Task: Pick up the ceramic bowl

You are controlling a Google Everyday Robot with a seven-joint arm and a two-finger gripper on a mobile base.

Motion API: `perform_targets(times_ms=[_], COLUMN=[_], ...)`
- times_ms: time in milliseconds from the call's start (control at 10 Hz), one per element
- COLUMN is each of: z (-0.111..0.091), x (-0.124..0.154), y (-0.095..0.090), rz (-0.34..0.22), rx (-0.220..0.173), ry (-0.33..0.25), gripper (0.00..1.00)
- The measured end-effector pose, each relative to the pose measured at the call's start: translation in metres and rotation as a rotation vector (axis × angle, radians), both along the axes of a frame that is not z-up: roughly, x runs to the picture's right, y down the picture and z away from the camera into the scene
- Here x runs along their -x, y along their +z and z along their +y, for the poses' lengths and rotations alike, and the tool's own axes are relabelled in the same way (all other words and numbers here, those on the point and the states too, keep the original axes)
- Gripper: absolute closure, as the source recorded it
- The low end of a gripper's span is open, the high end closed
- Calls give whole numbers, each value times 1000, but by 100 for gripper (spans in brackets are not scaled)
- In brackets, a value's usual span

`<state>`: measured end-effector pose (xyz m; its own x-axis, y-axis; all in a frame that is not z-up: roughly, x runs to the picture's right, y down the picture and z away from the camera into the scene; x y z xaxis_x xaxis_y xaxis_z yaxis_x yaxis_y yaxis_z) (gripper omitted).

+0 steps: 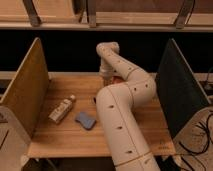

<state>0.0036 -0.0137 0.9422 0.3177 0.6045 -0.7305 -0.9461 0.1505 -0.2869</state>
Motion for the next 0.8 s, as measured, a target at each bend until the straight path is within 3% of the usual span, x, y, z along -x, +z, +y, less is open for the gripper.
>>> perform_targets(times_ms=[200,400,700,800], z=[-1,-6,-32,-36], x=[25,46,66,67], y=[-15,-39,-76,-83], rz=[-43,-62,-52,-41], rx=[5,-8,-96,-109], ry=[-5,-53,-214,-243], gripper=[100,100,100,100])
